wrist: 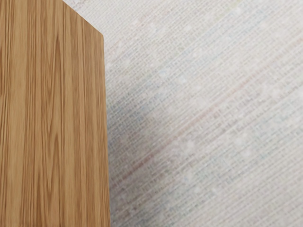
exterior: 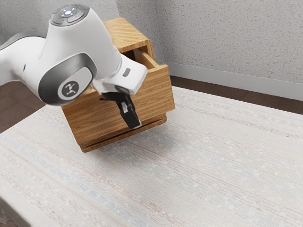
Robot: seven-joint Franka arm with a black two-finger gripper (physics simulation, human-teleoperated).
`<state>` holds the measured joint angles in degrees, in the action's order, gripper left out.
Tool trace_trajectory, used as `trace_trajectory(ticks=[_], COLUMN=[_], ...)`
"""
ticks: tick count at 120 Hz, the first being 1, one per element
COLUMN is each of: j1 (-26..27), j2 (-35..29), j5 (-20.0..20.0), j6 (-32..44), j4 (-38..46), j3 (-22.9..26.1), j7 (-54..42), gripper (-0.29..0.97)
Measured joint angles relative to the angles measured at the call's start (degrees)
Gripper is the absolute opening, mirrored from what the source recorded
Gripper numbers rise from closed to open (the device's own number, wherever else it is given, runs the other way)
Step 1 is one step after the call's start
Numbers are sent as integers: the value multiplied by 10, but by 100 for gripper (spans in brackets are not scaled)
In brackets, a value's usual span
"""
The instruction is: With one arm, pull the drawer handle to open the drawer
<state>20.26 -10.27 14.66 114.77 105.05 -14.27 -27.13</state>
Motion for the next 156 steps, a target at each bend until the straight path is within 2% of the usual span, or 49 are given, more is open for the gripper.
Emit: trace_trajectory(ticks=[13, 19, 27, 70, 87, 111, 118, 127, 133, 156], j1=[1, 1, 1, 13, 13, 6, -14, -91, -124, -144], j2=[-13, -22, -30, -76, -33, -25, -26, -26, -27, -24], j5=[-12, -16, -20, -22, -20, -19, -21, -27, -34, -44], j6=[-7, -13, -20, -65, -137, -246, -282, -318, -335, -370], j4=[1, 1, 1, -40, -153, -200, -203, -204, -205, -205], j3=[0, 1, 3, 14, 15, 5, 20, 85, 105, 117], j7=[4, 5, 7, 21, 37, 103, 127, 155, 171, 224], gripper=[68, 60, 57, 65, 66, 67, 68, 68, 68, 68])
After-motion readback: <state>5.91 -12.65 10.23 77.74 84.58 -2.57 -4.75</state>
